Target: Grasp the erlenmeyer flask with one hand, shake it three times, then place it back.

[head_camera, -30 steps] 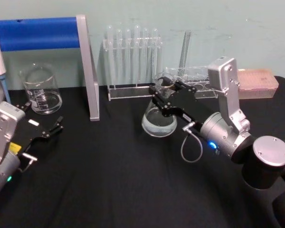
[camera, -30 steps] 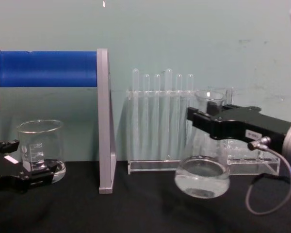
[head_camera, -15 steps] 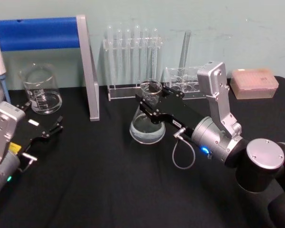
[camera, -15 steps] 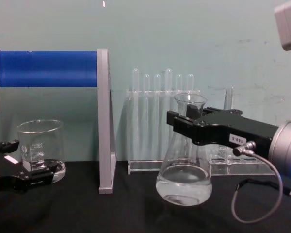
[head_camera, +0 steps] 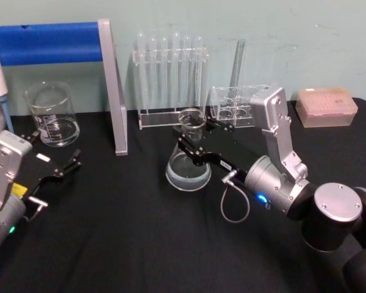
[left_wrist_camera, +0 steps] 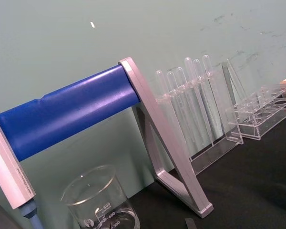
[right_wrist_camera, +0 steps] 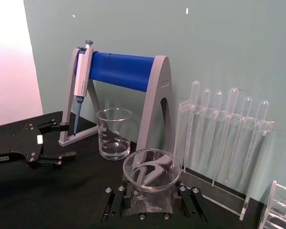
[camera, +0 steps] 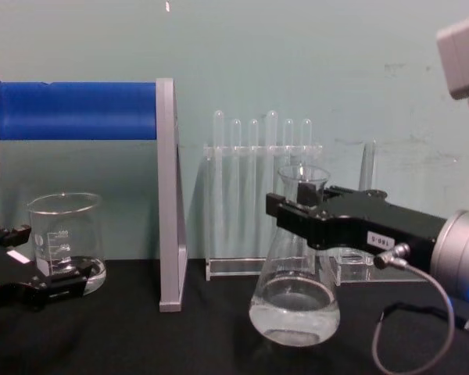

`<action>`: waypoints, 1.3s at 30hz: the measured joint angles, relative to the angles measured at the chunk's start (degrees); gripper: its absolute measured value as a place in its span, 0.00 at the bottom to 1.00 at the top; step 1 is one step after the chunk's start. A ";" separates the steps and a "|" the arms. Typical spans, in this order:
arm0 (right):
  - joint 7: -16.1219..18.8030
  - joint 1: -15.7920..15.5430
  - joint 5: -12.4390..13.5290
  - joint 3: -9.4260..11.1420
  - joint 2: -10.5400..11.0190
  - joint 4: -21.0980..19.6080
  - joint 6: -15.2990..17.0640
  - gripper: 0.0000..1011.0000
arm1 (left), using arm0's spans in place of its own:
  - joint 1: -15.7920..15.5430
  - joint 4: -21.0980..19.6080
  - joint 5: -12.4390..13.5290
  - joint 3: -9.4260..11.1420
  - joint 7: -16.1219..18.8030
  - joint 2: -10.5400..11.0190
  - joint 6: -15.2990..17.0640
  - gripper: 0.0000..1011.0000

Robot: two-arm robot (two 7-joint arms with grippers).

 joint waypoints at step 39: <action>0.82 -1.48 -0.19 -1.33 -0.83 5.09 -2.28 0.45 | 0.00 0.00 0.00 0.00 0.00 0.00 0.00 0.99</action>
